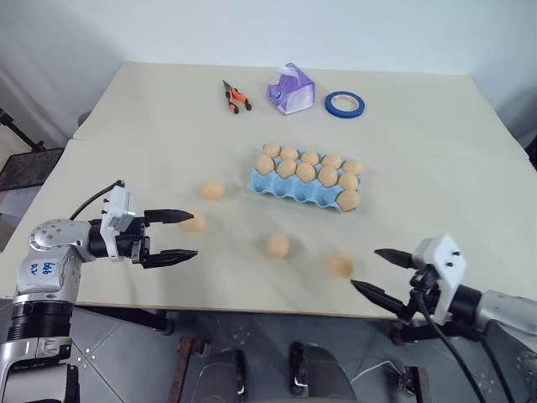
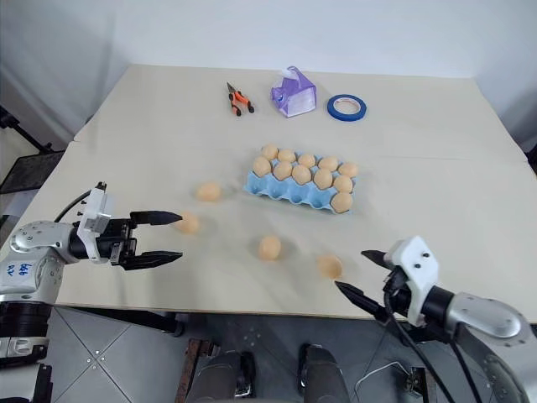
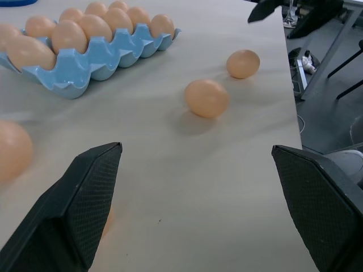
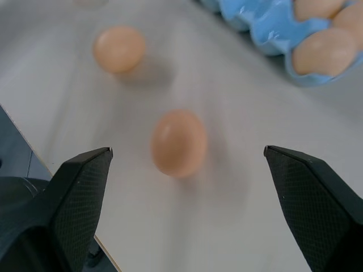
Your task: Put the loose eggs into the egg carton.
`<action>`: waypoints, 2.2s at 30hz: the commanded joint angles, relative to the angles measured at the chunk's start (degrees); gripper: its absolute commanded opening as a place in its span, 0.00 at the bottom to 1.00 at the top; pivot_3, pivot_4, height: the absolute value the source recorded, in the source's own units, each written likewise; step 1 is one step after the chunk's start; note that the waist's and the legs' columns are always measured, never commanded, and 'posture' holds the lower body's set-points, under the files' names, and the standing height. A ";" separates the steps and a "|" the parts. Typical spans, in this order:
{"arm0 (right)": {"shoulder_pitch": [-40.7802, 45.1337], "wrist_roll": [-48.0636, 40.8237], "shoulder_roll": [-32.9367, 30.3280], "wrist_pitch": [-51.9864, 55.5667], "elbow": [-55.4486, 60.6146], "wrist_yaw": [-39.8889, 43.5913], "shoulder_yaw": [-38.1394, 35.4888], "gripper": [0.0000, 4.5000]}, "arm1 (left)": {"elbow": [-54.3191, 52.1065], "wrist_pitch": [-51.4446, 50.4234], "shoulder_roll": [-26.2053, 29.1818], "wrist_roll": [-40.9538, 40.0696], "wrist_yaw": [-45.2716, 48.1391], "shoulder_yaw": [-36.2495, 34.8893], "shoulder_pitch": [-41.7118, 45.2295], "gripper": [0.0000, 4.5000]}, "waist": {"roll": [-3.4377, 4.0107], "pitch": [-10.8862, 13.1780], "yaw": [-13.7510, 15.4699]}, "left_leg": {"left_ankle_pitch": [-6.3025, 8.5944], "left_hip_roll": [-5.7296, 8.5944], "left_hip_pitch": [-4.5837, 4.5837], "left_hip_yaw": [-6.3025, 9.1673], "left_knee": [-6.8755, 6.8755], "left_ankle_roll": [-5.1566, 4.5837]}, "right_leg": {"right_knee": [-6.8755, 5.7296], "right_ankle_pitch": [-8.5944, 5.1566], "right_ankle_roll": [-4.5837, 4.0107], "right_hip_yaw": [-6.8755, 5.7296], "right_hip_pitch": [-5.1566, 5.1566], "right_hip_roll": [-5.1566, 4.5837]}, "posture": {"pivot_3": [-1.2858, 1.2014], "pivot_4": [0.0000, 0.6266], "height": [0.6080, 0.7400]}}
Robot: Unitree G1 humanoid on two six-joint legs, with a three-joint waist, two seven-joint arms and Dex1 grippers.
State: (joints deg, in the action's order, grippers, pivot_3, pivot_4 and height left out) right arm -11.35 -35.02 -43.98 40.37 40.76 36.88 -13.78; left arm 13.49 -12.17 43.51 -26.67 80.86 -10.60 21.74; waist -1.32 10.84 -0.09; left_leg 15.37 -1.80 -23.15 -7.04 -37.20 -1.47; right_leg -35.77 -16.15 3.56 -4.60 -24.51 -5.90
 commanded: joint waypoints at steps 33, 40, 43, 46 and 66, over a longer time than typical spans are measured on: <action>38.40 13.05 15.30 -3.26 -26.84 -10.10 11.50 0.35 | -7.47 0.20 -0.46 -6.12 -5.20 -6.86 -5.59 1.00 | -0.01 -0.01 -1.25 | -0.04 -0.02 -0.02 0.05 0.07 0.10 | -0.04 0.05 -0.05 -0.05 -0.07 -0.03 | 0.52 0.24 1.00; 47.39 18.77 19.96 -8.22 -39.85 -10.42 15.21 0.35 | -8.20 0.60 -1.11 -6.40 -6.44 -7.25 -5.77 1.00 | -0.01 -0.01 -1.79 | -0.20 -0.01 -0.10 -0.01 0.15 -0.12 | -0.04 0.05 -0.04 -0.11 -0.16 -0.02 | 0.52 0.24 1.00; 48.77 20.20 20.82 -9.66 -42.41 -10.18 15.87 0.35 | -8.69 0.66 -1.27 -6.57 -6.96 -7.46 -6.10 1.00 | -0.01 -0.01 -1.80 | -0.18 -0.02 -0.10 -0.04 0.14 -0.14 | -0.06 0.05 -0.04 -0.12 -0.17 -0.01 | 0.52 0.24 1.00; 49.55 20.92 21.60 -10.05 -43.34 -9.93 16.14 0.35 | -9.39 0.67 -1.45 -6.77 -7.45 -7.64 -6.75 1.00 | -0.01 0.00 -1.79 | -0.19 -0.02 -0.10 -0.04 0.11 -0.16 | -0.09 0.05 -0.04 -0.11 -0.16 -0.02 | 0.52 0.24 1.00; 44.74 17.94 18.51 -4.60 -31.67 -4.76 13.81 0.99 | -9.95 0.24 -1.79 -7.18 -8.81 -7.56 -6.56 1.00 | 0.00 0.00 -1.72 | -0.07 -0.03 -0.09 0.01 0.19 0.08 | -0.08 0.05 -0.04 -0.11 -0.18 -0.06 | 0.52 0.24 1.00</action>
State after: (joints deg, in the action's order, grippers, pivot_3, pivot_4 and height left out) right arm 33.90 -15.09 -24.05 35.48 4.31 30.47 2.18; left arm 5.00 -12.11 41.37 -32.24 72.10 -16.92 15.09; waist -1.32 10.84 -1.81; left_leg 15.30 -1.83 -23.24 -7.03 -37.01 -1.40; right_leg -35.84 -16.10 3.52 -4.71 -24.69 -5.96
